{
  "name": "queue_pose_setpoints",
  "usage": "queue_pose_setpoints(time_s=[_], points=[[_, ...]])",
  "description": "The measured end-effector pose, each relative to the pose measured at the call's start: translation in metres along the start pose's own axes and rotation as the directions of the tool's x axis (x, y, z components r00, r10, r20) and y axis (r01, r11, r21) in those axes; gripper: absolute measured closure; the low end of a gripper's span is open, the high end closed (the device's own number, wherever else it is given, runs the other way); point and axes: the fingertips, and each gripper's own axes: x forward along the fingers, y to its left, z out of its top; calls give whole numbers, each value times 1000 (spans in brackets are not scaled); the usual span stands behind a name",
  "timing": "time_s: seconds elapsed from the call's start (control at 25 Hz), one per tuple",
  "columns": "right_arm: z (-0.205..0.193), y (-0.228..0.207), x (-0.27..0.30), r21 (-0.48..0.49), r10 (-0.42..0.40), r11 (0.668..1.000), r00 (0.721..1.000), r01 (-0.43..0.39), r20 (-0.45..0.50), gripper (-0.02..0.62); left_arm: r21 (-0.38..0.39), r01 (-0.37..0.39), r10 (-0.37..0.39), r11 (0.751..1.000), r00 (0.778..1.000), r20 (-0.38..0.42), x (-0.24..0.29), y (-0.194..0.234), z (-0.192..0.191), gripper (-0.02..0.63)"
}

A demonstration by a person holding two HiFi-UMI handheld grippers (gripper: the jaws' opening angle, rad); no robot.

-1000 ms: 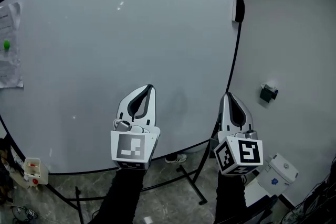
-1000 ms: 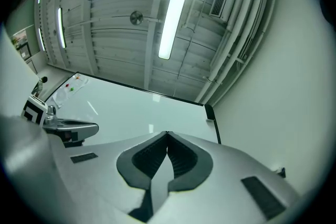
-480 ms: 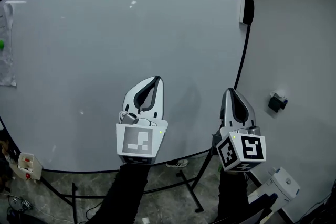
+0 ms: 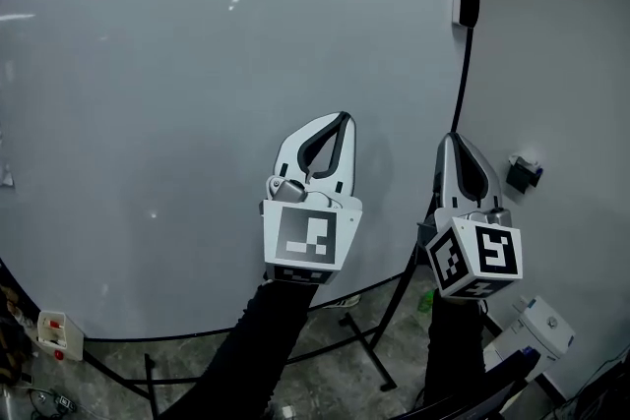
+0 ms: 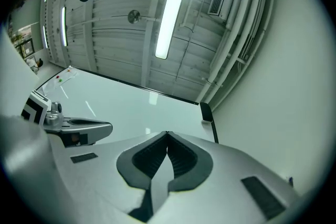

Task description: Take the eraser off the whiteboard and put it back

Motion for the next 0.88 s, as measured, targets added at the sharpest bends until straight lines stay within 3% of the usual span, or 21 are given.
queue_pose_setpoints(time_s=[0.48, 0.88], points=[[-6, -13, 3, -59, -72, 996, 997, 71, -12, 586, -58, 94, -92, 994, 995, 37, 24, -23, -16, 600], [-16, -14, 23, -62, -59, 996, 998, 58, -15, 586, -73, 67, -63, 995, 996, 64, 36, -7, -17, 600]])
